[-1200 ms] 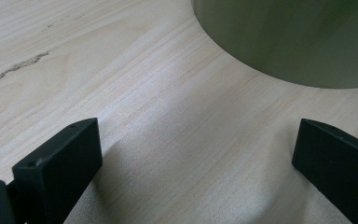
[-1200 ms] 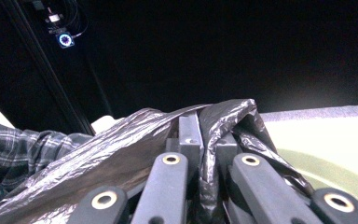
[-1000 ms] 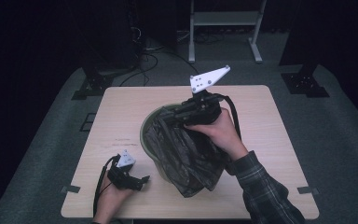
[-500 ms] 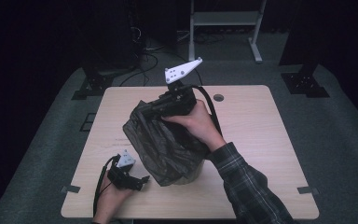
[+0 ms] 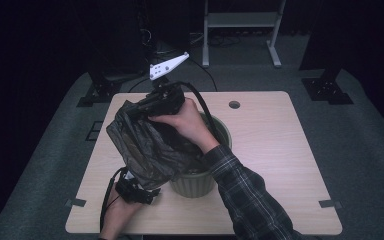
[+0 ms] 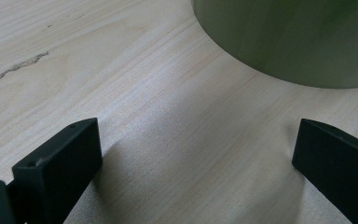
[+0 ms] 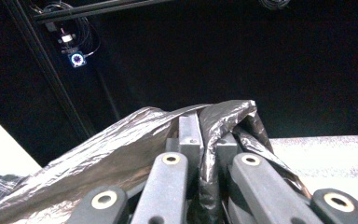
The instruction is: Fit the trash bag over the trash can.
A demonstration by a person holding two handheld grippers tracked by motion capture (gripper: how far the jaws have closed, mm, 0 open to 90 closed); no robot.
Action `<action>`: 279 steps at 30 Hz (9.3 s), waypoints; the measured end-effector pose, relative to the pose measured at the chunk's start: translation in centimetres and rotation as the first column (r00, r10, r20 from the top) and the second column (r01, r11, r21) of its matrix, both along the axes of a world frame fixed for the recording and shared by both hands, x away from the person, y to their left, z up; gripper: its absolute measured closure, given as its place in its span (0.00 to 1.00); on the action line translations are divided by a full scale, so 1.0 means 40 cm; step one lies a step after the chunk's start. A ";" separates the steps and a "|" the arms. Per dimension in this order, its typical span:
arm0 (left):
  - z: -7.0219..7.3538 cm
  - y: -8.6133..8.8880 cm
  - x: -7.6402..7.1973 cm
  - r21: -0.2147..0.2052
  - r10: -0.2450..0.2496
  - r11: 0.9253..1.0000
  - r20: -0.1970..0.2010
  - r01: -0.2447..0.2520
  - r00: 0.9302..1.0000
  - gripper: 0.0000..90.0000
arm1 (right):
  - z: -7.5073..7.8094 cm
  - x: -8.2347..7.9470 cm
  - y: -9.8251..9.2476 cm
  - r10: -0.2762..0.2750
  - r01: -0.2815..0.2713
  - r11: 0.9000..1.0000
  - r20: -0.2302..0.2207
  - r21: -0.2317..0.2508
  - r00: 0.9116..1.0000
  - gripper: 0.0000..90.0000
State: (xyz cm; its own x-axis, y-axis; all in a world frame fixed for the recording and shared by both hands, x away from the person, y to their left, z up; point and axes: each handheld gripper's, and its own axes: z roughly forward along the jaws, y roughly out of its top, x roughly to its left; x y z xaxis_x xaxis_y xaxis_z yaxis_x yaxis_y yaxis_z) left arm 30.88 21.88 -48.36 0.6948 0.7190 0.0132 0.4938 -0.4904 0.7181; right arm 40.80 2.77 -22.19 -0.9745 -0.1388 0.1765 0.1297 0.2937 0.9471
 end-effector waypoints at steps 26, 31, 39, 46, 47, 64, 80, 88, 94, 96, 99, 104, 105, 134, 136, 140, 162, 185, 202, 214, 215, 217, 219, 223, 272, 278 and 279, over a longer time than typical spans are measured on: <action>0.000 0.000 0.000 0.002 -0.002 1.000 -0.001 0.002 1.000 0.00 | -0.038 -0.051 -0.101 -0.039 0.039 0.998 0.007 -0.044 0.999 0.96; 0.000 0.000 0.000 0.001 -0.002 1.000 -0.002 0.002 1.000 0.00 | -0.055 -0.068 -0.175 -0.073 0.073 0.995 0.010 -0.064 0.997 0.96; 0.000 0.000 0.000 0.002 -0.002 1.000 -0.002 0.002 1.000 0.00 | -0.090 -0.082 -0.286 -0.167 0.169 0.971 0.029 -0.167 0.986 0.96; 0.000 0.000 0.000 0.002 -0.002 1.000 -0.003 0.002 1.000 0.00 | -0.120 -0.081 -0.358 -0.226 0.230 0.956 0.040 -0.184 0.973 0.95; 0.000 0.000 0.000 0.002 -0.002 1.000 -0.002 0.003 1.000 0.00 | -0.124 -0.081 -0.367 -0.236 0.239 0.953 0.041 -0.188 0.971 0.95; 0.000 0.001 0.002 0.004 -0.019 1.000 -0.004 0.019 1.000 0.00 | -0.193 -0.071 -0.433 -0.330 0.343 0.898 0.095 -0.274 0.939 0.90; 0.000 0.001 0.002 0.005 -0.019 1.000 -0.004 0.019 1.000 0.00 | -0.184 -0.098 -0.544 -0.433 0.449 0.854 0.118 -0.264 0.894 0.42; 0.000 0.001 0.002 0.004 -0.019 1.000 -0.004 0.019 1.000 0.00 | -0.190 -0.133 -0.617 -0.454 0.467 0.852 0.111 -0.237 0.884 0.42; 0.000 0.001 0.002 0.004 -0.018 1.000 -0.004 0.018 1.000 0.00 | -0.215 -0.142 -0.632 -0.423 0.431 0.866 0.087 -0.255 0.902 0.76; 0.000 0.001 0.002 0.004 -0.018 1.000 -0.004 0.018 1.000 0.00 | -0.220 -0.143 -0.632 -0.423 0.434 0.864 0.099 -0.255 0.901 0.89; 0.000 0.001 0.002 0.004 -0.018 1.000 -0.004 0.018 1.000 0.00 | -0.217 -0.138 -0.630 -0.442 0.460 0.853 0.126 -0.249 0.888 0.95; 0.000 0.001 0.002 0.004 -0.019 1.000 -0.004 0.019 1.000 0.00 | -0.199 -0.109 -0.610 -0.457 0.481 0.852 0.153 -0.207 0.876 0.97; 0.000 0.001 0.002 0.004 -0.018 1.000 -0.004 0.018 1.000 0.00 | -0.195 -0.102 -0.599 -0.454 0.479 0.854 0.156 -0.206 0.877 0.97; 0.183 0.066 -0.045 -0.220 -0.136 0.962 0.131 0.163 0.982 0.00 | -0.193 -0.055 -0.376 -0.307 0.341 0.911 0.171 -0.233 0.936 0.98; 0.207 0.063 -0.047 -0.235 -0.156 0.954 0.140 0.186 0.978 0.00 | -0.195 -0.053 -0.374 -0.305 0.338 0.912 0.169 -0.231 0.937 0.98; 0.251 0.057 -0.049 -0.251 -0.187 0.942 0.157 0.222 0.970 0.00 | -0.196 -0.052 -0.373 -0.302 0.336 0.913 0.170 -0.233 0.938 0.98; 0.481 -0.020 -0.038 -0.244 -0.314 0.887 0.304 0.392 0.899 0.35 | -0.194 -0.053 -0.379 -0.296 0.330 0.914 0.167 -0.235 0.940 0.98; 0.476 -0.175 0.085 -0.111 -0.424 0.880 0.257 0.462 0.869 0.37 | -0.192 -0.056 -0.376 -0.264 0.289 0.936 0.145 -0.198 0.954 0.98; 0.466 -0.156 0.084 -0.100 -0.369 0.918 0.142 0.384 0.919 0.95 | -0.155 -0.071 -0.449 -0.355 0.376 0.917 0.156 -0.135 0.922 0.72; 0.474 -0.125 0.075 -0.111 -0.273 0.950 0.161 0.292 0.948 0.95 | -0.194 -0.124 -0.652 -0.456 0.470 0.875 0.127 -0.116 0.881 0.62; 0.474 -0.126 0.074 -0.111 -0.271 0.951 0.160 0.290 0.949 0.95 | -0.200 -0.130 -0.660 -0.460 0.472 0.874 0.121 -0.117 0.880 0.60; 0.474 -0.130 0.071 -0.100 -0.277 0.950 0.161 0.295 0.947 0.95 | -0.207 -0.137 -0.665 -0.459 0.471 0.876 0.115 -0.107 0.881 0.57; 0.473 -0.136 0.068 -0.092 -0.281 0.950 0.162 0.298 0.946 0.95 | -0.212 -0.139 -0.662 -0.455 0.464 0.881 0.106 -0.095 0.884 0.54; 0.475 -0.145 0.063 -0.081 -0.277 0.953 0.166 0.293 0.946 0.94 | -0.223 -0.134 -0.633 -0.433 0.441 0.893 0.094 -0.086 0.896 0.49; 0.541 -0.167 0.026 -0.051 -0.351 0.924 0.275 0.378 0.895 0.41 | -0.172 -0.049 -0.352 -0.301 0.312 0.945 0.113 -0.100 0.947 1.00; 0.536 -0.200 0.070 -0.082 -0.362 0.916 0.258 0.393 0.896 0.47 | -0.167 -0.054 -0.354 -0.271 0.278 0.958 0.102 -0.070 0.957 1.00; 0.534 -0.207 0.077 -0.087 -0.371 0.911 0.253 0.403 0.893 0.47 | -0.166 -0.055 -0.356 -0.260 0.267 0.962 0.102 -0.063 0.960 1.00</action>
State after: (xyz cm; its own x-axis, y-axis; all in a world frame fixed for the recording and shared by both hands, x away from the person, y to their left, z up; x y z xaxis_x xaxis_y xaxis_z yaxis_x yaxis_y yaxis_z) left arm 33.95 13.60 -27.02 0.9082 0.3993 0.1257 0.1012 -0.5009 0.8596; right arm 38.59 -11.47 -28.83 -0.9871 0.1353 0.0850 0.1259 0.3313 0.9351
